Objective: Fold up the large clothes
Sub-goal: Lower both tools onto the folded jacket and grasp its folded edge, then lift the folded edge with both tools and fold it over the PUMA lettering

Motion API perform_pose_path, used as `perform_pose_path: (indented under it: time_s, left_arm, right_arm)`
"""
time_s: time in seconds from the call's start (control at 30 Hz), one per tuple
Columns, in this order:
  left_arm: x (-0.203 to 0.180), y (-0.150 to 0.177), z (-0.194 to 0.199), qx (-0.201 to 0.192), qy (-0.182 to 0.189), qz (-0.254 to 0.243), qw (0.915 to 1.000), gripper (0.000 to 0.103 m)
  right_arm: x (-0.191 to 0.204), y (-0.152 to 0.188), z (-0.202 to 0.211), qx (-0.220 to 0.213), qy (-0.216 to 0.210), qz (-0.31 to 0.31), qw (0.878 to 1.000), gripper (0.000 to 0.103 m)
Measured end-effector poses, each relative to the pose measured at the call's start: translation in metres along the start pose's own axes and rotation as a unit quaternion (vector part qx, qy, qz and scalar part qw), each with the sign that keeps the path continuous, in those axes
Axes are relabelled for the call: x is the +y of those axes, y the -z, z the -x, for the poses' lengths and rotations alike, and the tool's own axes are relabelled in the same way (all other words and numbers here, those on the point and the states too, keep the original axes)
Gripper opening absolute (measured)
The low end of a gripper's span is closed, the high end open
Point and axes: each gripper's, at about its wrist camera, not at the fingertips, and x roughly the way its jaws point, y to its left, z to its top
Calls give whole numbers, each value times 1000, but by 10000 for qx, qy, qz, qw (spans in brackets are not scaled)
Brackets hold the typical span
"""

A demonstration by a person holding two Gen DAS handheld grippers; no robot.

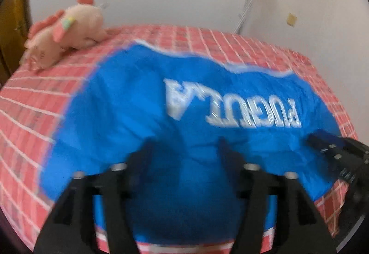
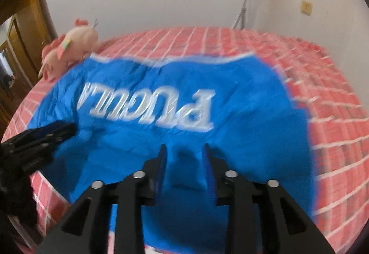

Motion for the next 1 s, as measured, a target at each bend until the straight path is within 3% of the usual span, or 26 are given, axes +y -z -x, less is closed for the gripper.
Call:
perform_pose_path:
  time_s: [0.1, 0.13, 0.2, 0.3, 0.4, 0.63, 0.67, 0.73, 0.8, 0.87, 0.93, 1.0]
  left_arm:
    - [29, -14, 21, -132, -513, 12, 9986, 83]
    - [45, -18, 24, -128, -774, 97, 9969, 87]
    - [68, -22, 25, -51, -947, 226, 9952, 89]
    - [104, -24, 12, 331, -678, 524, 9958, 89]
    - [127, -20, -6, 671, -133, 849, 9940, 91]
    - [133, -4, -45, 1049, 916, 1401, 9803, 96]
    - [129, -4, -48, 1066, 1000, 1402, 9793, 97]
    - [118, -3, -48, 944, 808, 1182, 9852, 98]
    - [112, -2, -48, 839, 777, 1120, 9871, 96]
    - [112, -2, -47, 795, 844, 1191, 9861, 84]
    - [111, -4, -40, 697, 887, 1206, 9863, 58]
    - [110, -6, -30, 568, 929, 1269, 9859, 39]
  right_arm:
    - [-40, -13, 12, 96, 234, -355, 9990, 68]
    - [-56, -16, 13, 148, 249, -486, 9984, 72]
    - [-83, -18, 10, 230, 240, -696, 9970, 75]
    - [-105, -18, -6, 523, 69, -793, 9955, 84]
    - [-120, -14, -26, 789, -328, -962, 9917, 87]
    - [-119, -4, -54, 1112, -980, -1197, 9817, 94]
    - [-119, -3, -58, 1144, -1100, -1237, 9795, 95]
    - [-118, 1, -69, 1222, -1448, -1360, 9724, 95]
    - [-117, 3, -75, 1147, -1532, -1392, 9716, 95]
    - [-113, 2, -73, 1052, -1544, -1300, 9737, 85]
    - [-112, 2, -69, 989, -1734, -1365, 9703, 62]
    - [-111, 1, -61, 912, -1848, -1363, 9690, 47]
